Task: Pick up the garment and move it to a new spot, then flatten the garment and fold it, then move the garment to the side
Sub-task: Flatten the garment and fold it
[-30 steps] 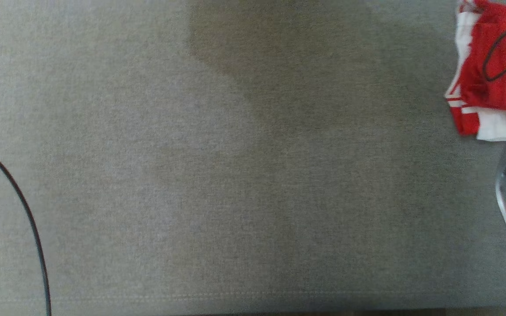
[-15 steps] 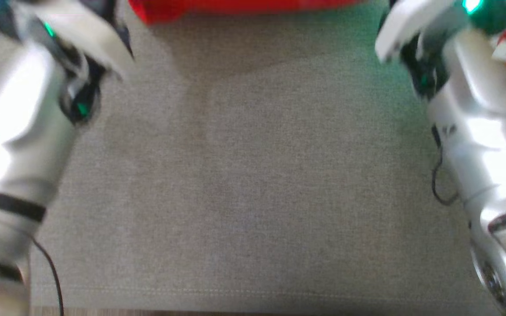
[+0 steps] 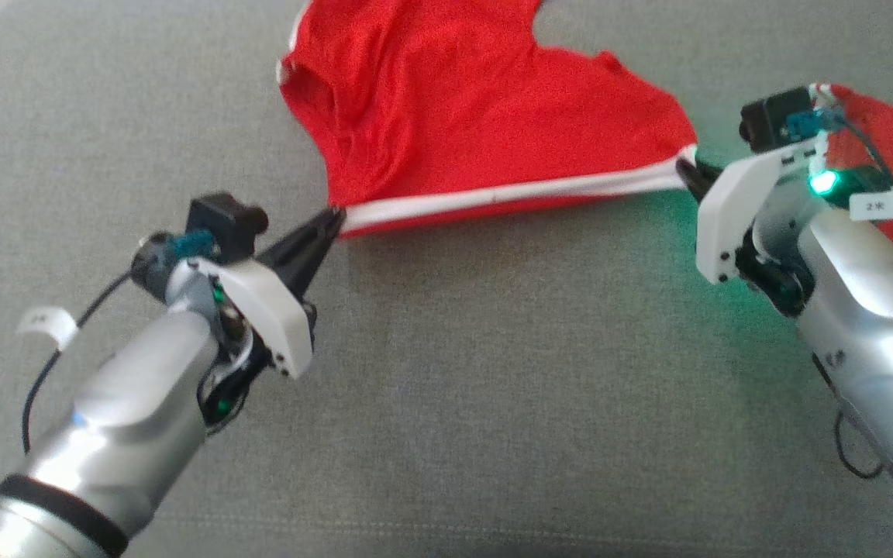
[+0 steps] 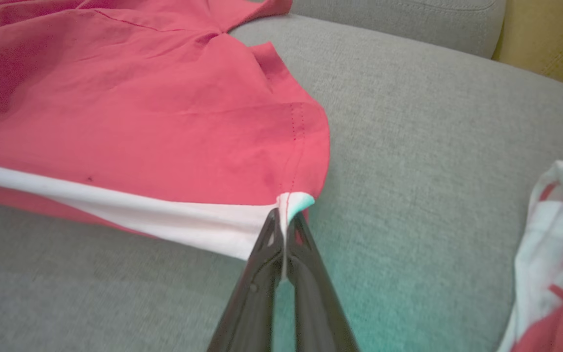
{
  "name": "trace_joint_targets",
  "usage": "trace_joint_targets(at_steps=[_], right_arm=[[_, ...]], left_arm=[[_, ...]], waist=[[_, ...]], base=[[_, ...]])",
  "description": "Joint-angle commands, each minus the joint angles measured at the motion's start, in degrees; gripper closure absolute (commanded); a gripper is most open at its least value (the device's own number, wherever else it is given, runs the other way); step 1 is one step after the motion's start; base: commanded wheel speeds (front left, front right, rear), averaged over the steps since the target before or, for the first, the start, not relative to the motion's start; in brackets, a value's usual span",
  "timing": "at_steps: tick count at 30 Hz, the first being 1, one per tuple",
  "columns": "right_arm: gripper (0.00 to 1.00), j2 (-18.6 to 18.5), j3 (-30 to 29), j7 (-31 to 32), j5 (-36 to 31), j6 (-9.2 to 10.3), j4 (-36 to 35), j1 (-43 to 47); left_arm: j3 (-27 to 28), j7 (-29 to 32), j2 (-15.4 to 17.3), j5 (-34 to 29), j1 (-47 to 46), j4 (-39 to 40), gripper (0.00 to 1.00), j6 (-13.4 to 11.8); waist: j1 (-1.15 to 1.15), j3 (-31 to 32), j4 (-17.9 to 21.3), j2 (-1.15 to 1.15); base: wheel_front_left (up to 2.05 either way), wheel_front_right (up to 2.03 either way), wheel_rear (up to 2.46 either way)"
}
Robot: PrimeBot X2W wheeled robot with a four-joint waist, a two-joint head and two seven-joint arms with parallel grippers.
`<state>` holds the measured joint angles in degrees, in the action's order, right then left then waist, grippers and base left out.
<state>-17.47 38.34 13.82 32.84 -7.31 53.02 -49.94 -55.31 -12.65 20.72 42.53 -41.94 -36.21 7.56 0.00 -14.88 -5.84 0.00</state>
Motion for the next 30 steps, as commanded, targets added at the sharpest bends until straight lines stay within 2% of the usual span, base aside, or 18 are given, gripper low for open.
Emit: trace_joint_targets(at_steps=[1, 6, 11, 15, 21, 26, 30], right_arm=[[1.00, -1.6, 1.4, 0.8, 1.7, -0.18, -2.6, 0.6], [1.00, -5.9, 5.5, 4.3, 7.8, -0.18, -7.3, 3.8], [1.00, -11.2, 9.6, 9.9, 14.7, -0.18, -13.2, 7.9], [1.00, -15.8, 12.2, 15.1, 19.7, -0.18, -17.9, 11.4], [1.00, -22.7, 14.3, 23.5, 26.1, -0.18, -24.7, 16.5], [1.00, -28.0, 14.4, 29.2, 29.2, -0.18, -30.0, 20.2], [1.00, -30.9, 12.8, 32.2, 30.9, -0.18, -33.6, 21.9]], left_arm=[[1.6, 0.1, 2.8, 0.6, -0.9, 1.8, 1.00, -0.1], [1.1, 2.1, 2.4, 4.7, 2.9, 5.8, 1.00, -0.1], [0.3, 4.7, 3.3, 8.4, 7.0, 11.9, 1.00, -0.1], [-0.8, 7.6, 5.2, 10.8, 10.9, 17.4, 1.00, -0.4], [-2.4, 11.0, 9.1, 13.0, 16.9, 26.0, 1.00, -2.3], [-3.6, 14.0, 11.8, 15.6, 20.8, 33.4, 1.00, -3.3], [-3.7, 15.6, 13.4, 16.9, 22.3, 37.5, 1.00, -4.4]], waist=[[0.00, 1.9, 0.1, 0.00], [0.00, 4.7, 0.1, 0.00], [0.00, 8.0, 0.1, 0.00], [0.00, 10.8, 0.1, 0.00], [0.00, 14.1, 0.2, 0.00], [0.00, 15.2, 0.3, 0.00], [0.00, 15.3, 0.2, 0.00]], base=[[0.00, 0.00, 0.00], [0.00, 0.00, 0.00], [0.00, 0.00, 0.00], [0.00, 0.00, 0.00], [0.00, 0.00, 0.00], [0.00, 0.00, 0.00], [0.00, 0.00, 0.00]])
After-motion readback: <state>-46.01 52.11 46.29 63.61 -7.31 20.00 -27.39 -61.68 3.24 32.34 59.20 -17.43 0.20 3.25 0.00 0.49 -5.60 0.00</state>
